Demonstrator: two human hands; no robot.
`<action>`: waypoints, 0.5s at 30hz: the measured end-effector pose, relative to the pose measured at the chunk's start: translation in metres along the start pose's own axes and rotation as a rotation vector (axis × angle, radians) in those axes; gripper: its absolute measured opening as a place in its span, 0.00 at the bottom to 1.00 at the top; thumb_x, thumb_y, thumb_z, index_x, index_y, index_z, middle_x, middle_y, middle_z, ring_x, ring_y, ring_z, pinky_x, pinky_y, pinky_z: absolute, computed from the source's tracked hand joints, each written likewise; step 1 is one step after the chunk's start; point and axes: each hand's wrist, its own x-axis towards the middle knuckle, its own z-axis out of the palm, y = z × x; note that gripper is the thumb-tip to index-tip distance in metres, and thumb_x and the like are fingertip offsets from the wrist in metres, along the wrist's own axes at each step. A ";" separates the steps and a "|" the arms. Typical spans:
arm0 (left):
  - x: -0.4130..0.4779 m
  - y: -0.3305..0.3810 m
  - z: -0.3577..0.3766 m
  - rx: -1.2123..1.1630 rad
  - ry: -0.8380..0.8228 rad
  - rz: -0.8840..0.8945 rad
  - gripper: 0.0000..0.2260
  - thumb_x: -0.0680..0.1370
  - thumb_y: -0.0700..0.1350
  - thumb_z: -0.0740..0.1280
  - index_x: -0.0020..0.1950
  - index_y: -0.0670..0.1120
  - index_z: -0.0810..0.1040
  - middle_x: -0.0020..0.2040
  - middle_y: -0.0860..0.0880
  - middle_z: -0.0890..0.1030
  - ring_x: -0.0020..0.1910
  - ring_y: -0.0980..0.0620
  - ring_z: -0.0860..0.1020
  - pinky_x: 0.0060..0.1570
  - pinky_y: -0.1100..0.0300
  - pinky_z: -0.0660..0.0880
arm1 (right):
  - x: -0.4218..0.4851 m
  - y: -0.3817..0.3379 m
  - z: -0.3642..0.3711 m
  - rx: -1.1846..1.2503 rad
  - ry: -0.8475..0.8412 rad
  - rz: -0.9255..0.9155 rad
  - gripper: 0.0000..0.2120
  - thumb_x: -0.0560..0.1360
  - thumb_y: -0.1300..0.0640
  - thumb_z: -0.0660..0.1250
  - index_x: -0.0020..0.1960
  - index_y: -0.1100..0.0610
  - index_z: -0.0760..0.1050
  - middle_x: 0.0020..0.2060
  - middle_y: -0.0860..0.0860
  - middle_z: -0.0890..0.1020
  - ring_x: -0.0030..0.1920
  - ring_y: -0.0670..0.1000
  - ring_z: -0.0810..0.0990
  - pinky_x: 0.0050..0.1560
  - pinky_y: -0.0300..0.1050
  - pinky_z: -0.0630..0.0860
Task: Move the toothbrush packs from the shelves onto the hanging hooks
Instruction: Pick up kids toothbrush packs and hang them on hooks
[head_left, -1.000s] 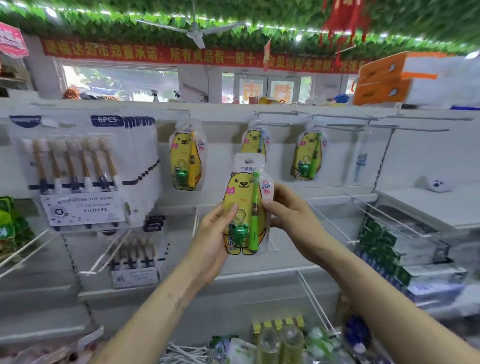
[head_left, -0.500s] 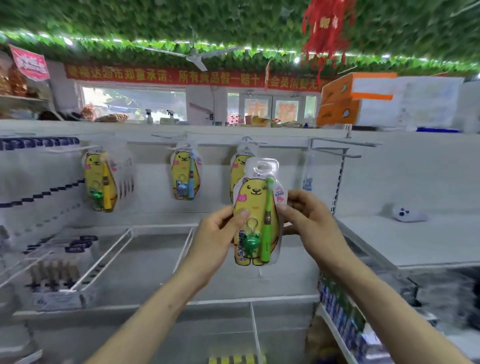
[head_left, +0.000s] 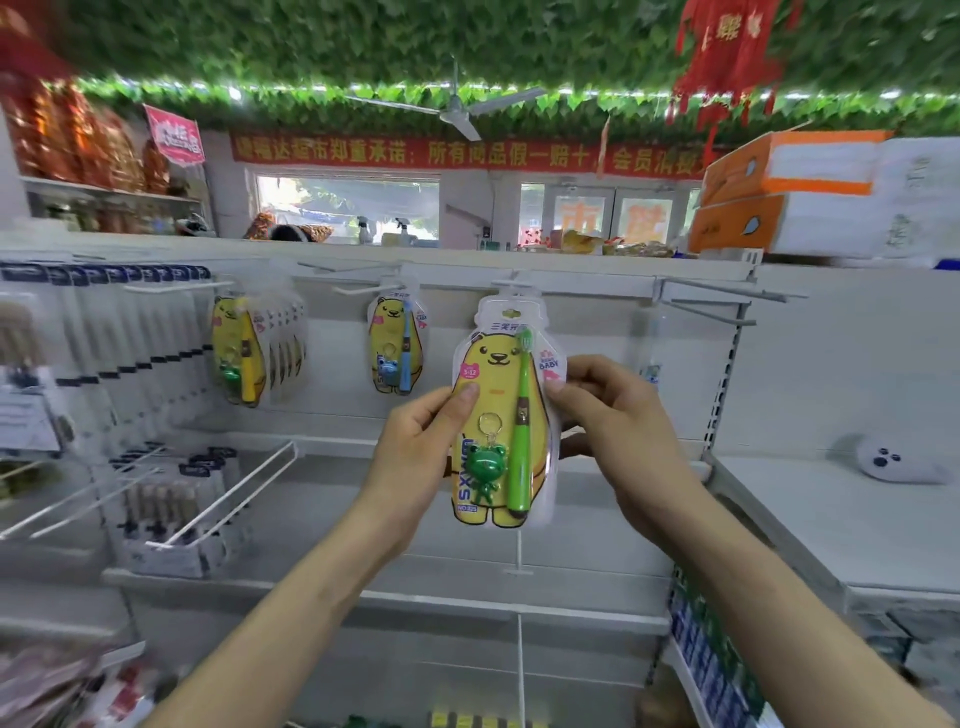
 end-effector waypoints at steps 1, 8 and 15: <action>0.001 0.001 -0.001 0.000 -0.004 -0.003 0.12 0.84 0.51 0.64 0.58 0.47 0.84 0.51 0.46 0.89 0.50 0.47 0.88 0.48 0.51 0.85 | 0.001 0.001 0.000 0.005 0.003 -0.001 0.06 0.84 0.61 0.66 0.58 0.60 0.80 0.40 0.50 0.87 0.38 0.48 0.85 0.37 0.46 0.80; 0.015 -0.003 -0.003 -0.022 -0.041 0.004 0.12 0.84 0.51 0.64 0.58 0.45 0.84 0.51 0.44 0.88 0.51 0.44 0.87 0.51 0.45 0.84 | 0.004 0.004 0.000 0.060 0.039 -0.033 0.06 0.84 0.61 0.67 0.57 0.59 0.81 0.40 0.52 0.87 0.38 0.49 0.85 0.36 0.45 0.80; 0.047 -0.023 -0.012 0.017 -0.014 0.045 0.13 0.82 0.51 0.68 0.56 0.41 0.79 0.50 0.42 0.86 0.49 0.43 0.86 0.48 0.43 0.83 | 0.031 0.023 0.007 -0.001 0.066 -0.017 0.04 0.83 0.61 0.67 0.56 0.60 0.80 0.42 0.54 0.87 0.38 0.50 0.85 0.36 0.45 0.80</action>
